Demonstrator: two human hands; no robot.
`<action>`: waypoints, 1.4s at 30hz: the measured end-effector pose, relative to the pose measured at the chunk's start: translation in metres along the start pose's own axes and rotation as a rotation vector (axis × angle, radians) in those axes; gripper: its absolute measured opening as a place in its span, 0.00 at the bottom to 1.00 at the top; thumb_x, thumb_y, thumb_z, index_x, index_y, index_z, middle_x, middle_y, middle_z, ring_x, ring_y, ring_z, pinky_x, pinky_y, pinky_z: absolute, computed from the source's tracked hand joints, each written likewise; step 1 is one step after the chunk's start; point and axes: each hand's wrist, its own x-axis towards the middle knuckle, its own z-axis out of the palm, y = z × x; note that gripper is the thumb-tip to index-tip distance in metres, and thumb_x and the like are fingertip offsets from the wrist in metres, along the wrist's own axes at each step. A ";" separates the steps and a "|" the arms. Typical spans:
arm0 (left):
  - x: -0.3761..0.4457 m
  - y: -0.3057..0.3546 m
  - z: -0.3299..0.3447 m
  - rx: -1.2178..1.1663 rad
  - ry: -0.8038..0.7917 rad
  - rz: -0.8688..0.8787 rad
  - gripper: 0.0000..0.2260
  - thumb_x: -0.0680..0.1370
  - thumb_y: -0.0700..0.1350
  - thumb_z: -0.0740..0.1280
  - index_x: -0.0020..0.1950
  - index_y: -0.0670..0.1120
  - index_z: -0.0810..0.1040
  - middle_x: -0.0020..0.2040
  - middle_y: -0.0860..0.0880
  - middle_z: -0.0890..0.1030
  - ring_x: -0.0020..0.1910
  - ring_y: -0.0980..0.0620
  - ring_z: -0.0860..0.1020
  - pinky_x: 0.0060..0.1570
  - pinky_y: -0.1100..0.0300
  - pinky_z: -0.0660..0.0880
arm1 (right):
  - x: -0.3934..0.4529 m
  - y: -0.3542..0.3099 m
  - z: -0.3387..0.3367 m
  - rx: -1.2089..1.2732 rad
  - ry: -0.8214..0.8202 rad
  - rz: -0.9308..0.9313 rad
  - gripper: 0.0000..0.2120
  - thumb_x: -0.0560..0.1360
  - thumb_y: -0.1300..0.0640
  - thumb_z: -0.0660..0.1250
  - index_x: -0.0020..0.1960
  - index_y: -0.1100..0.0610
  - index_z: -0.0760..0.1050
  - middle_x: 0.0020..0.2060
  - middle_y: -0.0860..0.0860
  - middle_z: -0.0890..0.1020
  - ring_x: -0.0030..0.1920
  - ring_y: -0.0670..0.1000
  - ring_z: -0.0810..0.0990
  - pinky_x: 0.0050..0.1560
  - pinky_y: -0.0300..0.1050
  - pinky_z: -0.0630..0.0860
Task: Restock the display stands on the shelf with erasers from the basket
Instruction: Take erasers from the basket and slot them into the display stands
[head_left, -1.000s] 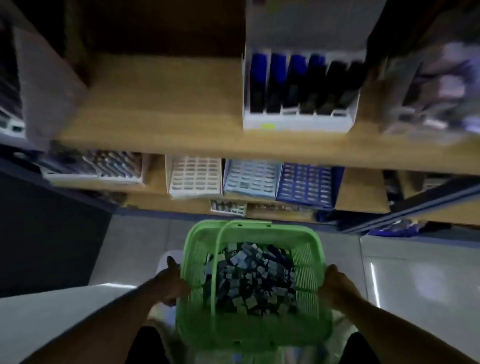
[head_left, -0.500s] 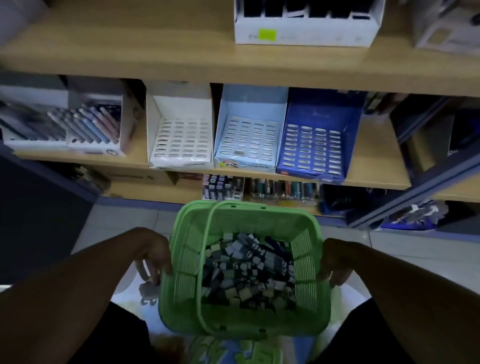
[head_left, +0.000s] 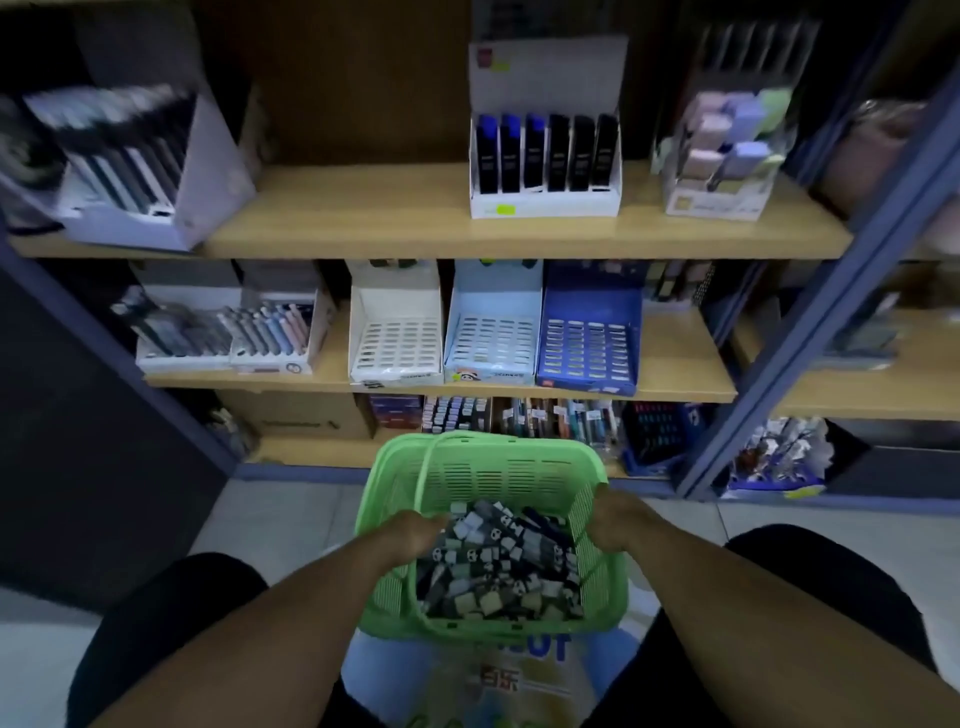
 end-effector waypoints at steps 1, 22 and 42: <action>-0.005 0.006 0.007 -0.209 0.027 0.005 0.28 0.84 0.57 0.56 0.74 0.37 0.68 0.71 0.37 0.72 0.61 0.40 0.75 0.59 0.56 0.72 | -0.012 -0.008 -0.007 0.083 0.015 -0.061 0.22 0.82 0.58 0.60 0.74 0.65 0.63 0.59 0.60 0.77 0.37 0.51 0.72 0.35 0.45 0.72; 0.032 -0.034 0.056 0.108 -0.018 0.382 0.12 0.81 0.46 0.66 0.63 0.43 0.79 0.60 0.39 0.80 0.48 0.44 0.77 0.49 0.58 0.73 | 0.003 0.006 -0.002 -0.007 0.148 0.143 0.27 0.83 0.53 0.55 0.79 0.61 0.55 0.74 0.60 0.68 0.69 0.61 0.72 0.64 0.53 0.71; 0.105 -0.027 0.122 0.266 -0.073 0.395 0.35 0.76 0.40 0.69 0.80 0.48 0.57 0.79 0.46 0.59 0.77 0.45 0.58 0.74 0.50 0.62 | 0.068 -0.071 0.122 -0.394 -0.058 -0.568 0.33 0.79 0.58 0.66 0.80 0.54 0.56 0.77 0.57 0.62 0.75 0.60 0.63 0.73 0.56 0.62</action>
